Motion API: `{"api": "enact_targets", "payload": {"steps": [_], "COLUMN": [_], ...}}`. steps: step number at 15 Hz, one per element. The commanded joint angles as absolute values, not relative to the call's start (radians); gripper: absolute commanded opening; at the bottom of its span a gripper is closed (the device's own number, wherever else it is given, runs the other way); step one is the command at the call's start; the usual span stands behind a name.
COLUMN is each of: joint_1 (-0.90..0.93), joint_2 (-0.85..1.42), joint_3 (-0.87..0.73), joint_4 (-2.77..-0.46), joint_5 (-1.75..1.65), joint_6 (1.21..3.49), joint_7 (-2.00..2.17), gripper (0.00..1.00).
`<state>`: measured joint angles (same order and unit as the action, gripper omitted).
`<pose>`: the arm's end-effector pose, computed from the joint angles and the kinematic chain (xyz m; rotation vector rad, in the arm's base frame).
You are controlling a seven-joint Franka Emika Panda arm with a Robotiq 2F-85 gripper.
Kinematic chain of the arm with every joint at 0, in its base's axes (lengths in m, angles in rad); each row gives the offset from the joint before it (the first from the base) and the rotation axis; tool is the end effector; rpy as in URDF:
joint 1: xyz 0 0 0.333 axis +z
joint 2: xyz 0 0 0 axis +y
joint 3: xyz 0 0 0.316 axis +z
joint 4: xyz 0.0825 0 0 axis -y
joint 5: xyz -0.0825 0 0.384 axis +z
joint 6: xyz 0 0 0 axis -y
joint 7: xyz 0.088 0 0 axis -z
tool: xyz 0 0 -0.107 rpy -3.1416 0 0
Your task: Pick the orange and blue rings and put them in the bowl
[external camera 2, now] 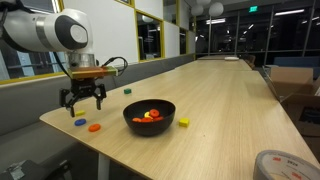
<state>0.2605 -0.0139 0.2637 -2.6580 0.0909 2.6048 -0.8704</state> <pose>0.3625 0.2070 0.2414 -2.4483 -1.8912 0.0493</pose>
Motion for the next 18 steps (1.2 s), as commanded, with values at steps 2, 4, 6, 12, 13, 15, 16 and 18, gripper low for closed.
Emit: {"api": "enact_targets", "payload": {"steps": [2, 4, 6, 12, 13, 15, 16, 18], "joint_1": [0.281, 0.285, 0.287, 0.287, 0.287, 0.286, 0.286, 0.283], "joint_2": [-0.02, -0.022, -0.02, -0.002, 0.001, 0.007, 0.01, 0.019], "joint_3": [0.278, 0.281, 0.284, 0.289, 0.29, 0.292, 0.293, 0.293], "joint_4": [-2.688, -2.704, -2.722, -2.746, -2.745, -2.743, -2.742, -2.741], "joint_5": [0.074, 0.071, 0.07, 0.065, 0.069, 0.077, 0.078, 0.075], "joint_6": [2.663, 2.7, 2.744, 2.793, 2.79, 2.787, 2.788, 2.801], "joint_7": [-0.841, -0.816, -0.801, -0.772, -0.776, -0.785, -0.787, -0.778], "gripper": [1.0, 1.0, 1.0, 1.0, 1.0, 1.0, 1.0, 1.0]}}
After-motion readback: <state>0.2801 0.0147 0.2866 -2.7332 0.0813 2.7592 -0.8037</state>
